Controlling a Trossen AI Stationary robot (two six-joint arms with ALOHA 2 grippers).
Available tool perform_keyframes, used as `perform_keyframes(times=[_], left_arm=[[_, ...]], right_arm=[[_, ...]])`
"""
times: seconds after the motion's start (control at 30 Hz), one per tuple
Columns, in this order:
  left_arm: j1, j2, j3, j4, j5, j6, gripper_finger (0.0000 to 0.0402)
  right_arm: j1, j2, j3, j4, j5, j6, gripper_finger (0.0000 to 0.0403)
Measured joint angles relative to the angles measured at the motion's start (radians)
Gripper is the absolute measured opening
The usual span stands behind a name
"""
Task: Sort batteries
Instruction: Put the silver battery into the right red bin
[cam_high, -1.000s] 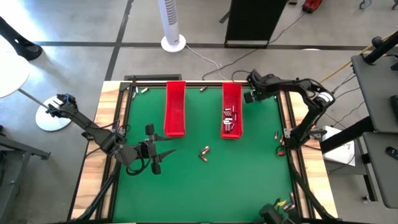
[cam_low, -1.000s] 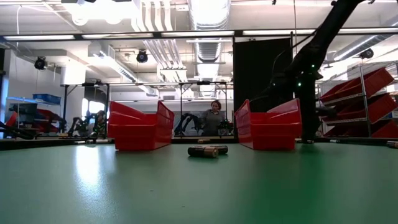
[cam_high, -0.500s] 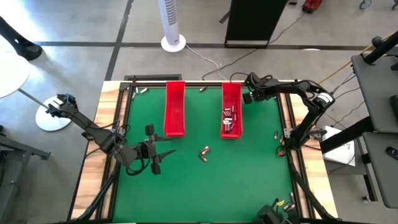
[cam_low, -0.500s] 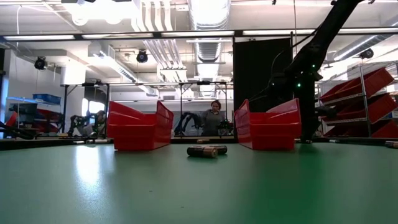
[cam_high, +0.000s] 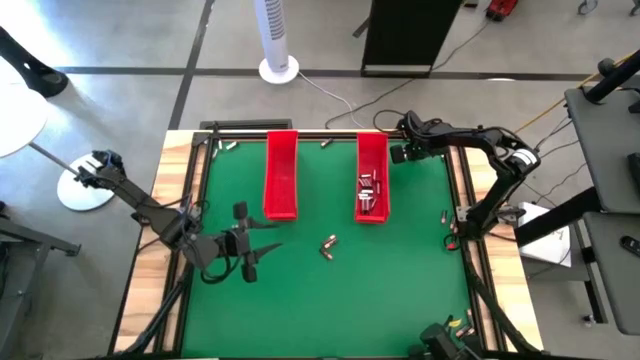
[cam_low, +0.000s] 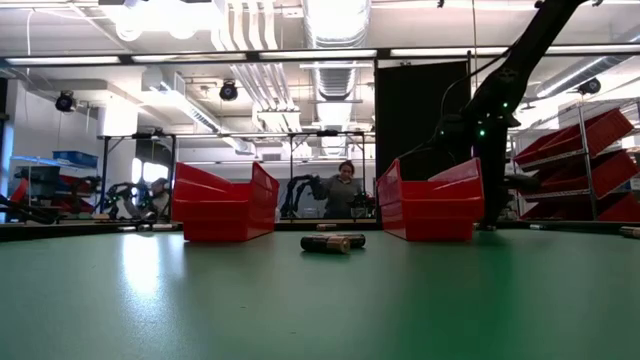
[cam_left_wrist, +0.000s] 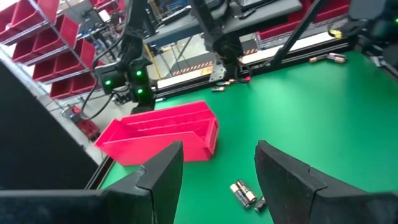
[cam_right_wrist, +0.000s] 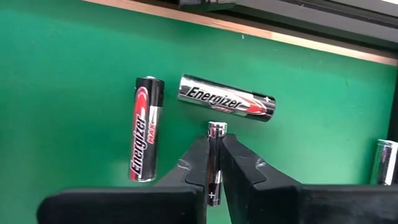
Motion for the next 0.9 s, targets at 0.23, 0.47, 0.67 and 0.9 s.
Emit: perform_keyframes(times=[0.23, 0.47, 0.67, 0.9], left_arm=[[-0.062, -0.017, 0.000, 0.002, 0.000, 0.022, 0.0180], [-0.076, -0.024, 0.000, 0.012, -0.001, 0.030, 0.0180], [-0.076, -0.024, 0.000, 0.019, 0.000, 0.030, 0.0180], [-0.076, -0.024, 0.000, 0.020, 0.000, 0.030, 0.0180]], right_arm=[[-0.007, -0.070, 0.000, -0.020, 0.005, -0.012, 0.0014], [-0.008, -0.176, -0.005, -0.105, 0.005, -0.026, 0.0011], [-0.001, -0.251, -0.008, -0.167, 0.016, -0.027, 0.0011], [0.046, -0.395, -0.007, -0.188, 0.023, -0.025, 0.0011]])
